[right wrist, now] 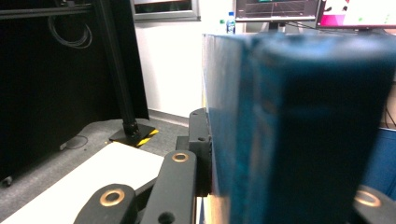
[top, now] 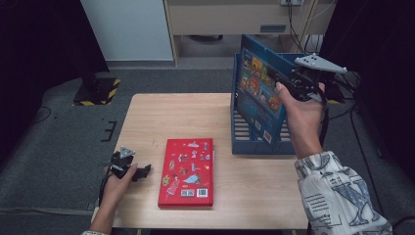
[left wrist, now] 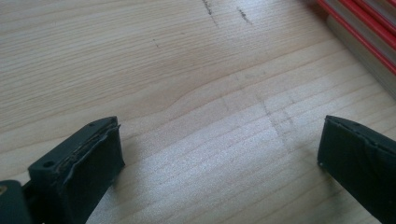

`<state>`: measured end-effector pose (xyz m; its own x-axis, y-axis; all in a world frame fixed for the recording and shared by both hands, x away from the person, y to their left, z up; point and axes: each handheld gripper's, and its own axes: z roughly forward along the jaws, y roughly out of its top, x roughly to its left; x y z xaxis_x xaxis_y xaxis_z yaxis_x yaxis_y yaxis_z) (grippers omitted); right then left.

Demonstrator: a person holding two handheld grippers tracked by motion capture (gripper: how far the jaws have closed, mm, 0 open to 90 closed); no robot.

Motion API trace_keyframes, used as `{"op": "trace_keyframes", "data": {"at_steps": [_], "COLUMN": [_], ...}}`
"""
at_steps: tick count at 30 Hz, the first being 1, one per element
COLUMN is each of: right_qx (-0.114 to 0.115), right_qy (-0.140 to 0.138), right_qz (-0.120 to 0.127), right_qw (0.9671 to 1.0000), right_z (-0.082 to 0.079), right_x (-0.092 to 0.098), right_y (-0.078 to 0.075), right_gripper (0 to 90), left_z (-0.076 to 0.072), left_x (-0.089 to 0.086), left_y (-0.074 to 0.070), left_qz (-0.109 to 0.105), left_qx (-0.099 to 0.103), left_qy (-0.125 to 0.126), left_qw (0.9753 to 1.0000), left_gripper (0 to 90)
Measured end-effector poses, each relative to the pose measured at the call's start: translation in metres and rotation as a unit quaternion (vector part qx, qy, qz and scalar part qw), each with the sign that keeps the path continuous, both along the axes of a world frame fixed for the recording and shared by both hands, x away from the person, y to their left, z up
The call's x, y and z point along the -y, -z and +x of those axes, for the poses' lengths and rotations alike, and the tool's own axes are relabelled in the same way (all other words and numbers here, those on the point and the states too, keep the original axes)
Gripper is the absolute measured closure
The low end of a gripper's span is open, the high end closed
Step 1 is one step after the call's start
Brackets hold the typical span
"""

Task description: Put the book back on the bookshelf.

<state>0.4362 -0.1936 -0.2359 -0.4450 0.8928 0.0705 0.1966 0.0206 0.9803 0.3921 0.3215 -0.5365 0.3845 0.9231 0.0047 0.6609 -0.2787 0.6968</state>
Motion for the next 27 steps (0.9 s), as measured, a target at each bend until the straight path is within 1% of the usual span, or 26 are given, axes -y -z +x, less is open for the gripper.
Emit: {"op": "trace_keyframes", "data": {"at_steps": [7,11,19,24,27], "right_qx": [-0.009,-0.009,-0.016,-0.012,-0.009], "right_qy": [0.013,0.021,0.041,0.051,0.058], "right_qz": [0.007,0.010,0.008,0.011,0.012], "right_qw": [0.9999,0.9997,0.9990,0.9986,0.9982], "right_z": [0.016,0.023,0.041,0.051,0.053], "right_x": [-0.003,-0.007,-0.014,-0.018,-0.021], "right_y": [0.008,0.011,0.019,0.024,0.026], "right_gripper": [81.6,81.7,81.6,81.7,81.7], "left_z": [0.000,0.000,0.000,0.001,0.001], "left_x": [0.000,0.000,0.000,0.001,0.001], "left_y": [0.000,0.000,0.000,0.000,0.000], "left_qz": [0.000,0.000,0.000,0.000,0.000], "left_qx": [0.000,0.000,0.000,0.000,0.000], "left_qy": [0.000,0.001,0.001,0.002,0.003], "left_qw": [1.0000,1.0000,1.0000,1.0000,1.0000], "left_gripper": [0.0,0.0,0.0,0.0,0.0]}}
